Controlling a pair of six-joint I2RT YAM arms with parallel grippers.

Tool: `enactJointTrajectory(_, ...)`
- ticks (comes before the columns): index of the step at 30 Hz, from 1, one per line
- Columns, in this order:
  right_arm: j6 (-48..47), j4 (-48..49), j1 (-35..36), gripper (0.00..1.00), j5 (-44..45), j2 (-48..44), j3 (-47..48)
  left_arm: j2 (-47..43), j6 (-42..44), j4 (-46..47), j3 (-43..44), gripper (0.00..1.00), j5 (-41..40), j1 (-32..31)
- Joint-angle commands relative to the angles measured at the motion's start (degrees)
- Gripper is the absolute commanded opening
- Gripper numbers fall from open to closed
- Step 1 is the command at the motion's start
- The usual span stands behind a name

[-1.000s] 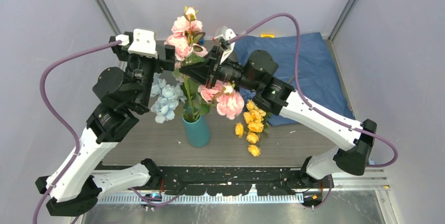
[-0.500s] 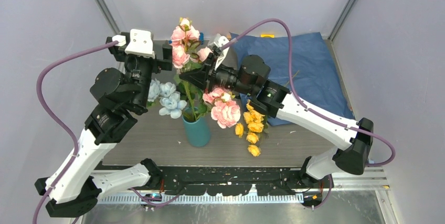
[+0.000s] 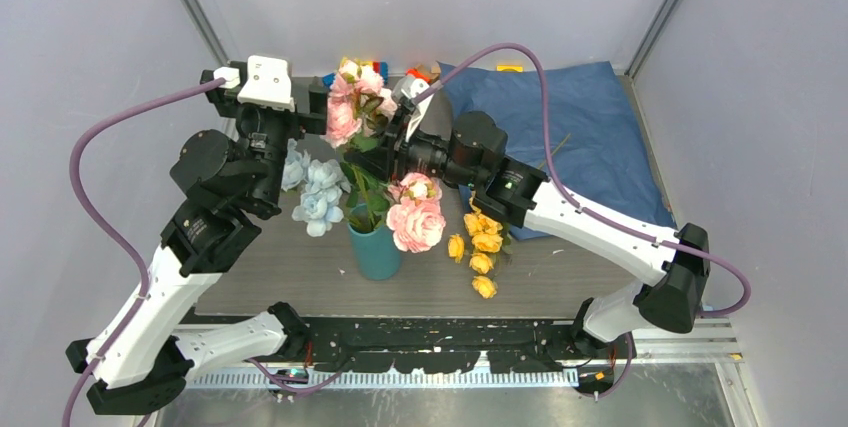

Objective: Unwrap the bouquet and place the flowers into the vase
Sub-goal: Insert the fake flower into the vase.

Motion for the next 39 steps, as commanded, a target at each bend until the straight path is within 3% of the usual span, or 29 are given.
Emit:
enactJointTrajectory(1, -0.3, 1.1, 0.6, 0.31, 0.9, -1.4, -0.3, -0.7, 0.2, 4.1, 0.1, 1.00, -0.3, 0.1)
enactJointTrajectory(11, -0.4, 0.5, 0.6, 0.62, 3.0, -4.6, -1.0, -0.9, 0.0, 4.2, -0.2, 1.00, -0.1, 0.1)
enactJointTrajectory(17, -0.9, -0.3, 0.6, 0.75, 6.4, -6.8, -1.7, -1.0, -0.2, 4.2, -0.3, 1.00, 0.0, 0.1)
enactJointTrajectory(28, -0.6, -5.9, 0.5, 0.80, 14.5, -7.2, 3.1, -0.6, -5.1, 1.1, 1.0, 1.00, 3.8, 0.1)
enactJointTrajectory(39, -1.3, -8.5, 0.4, 0.77, 20.0, -3.3, 10.2, 0.0, -5.7, 0.1, 1.2, 1.00, 4.3, 0.1)
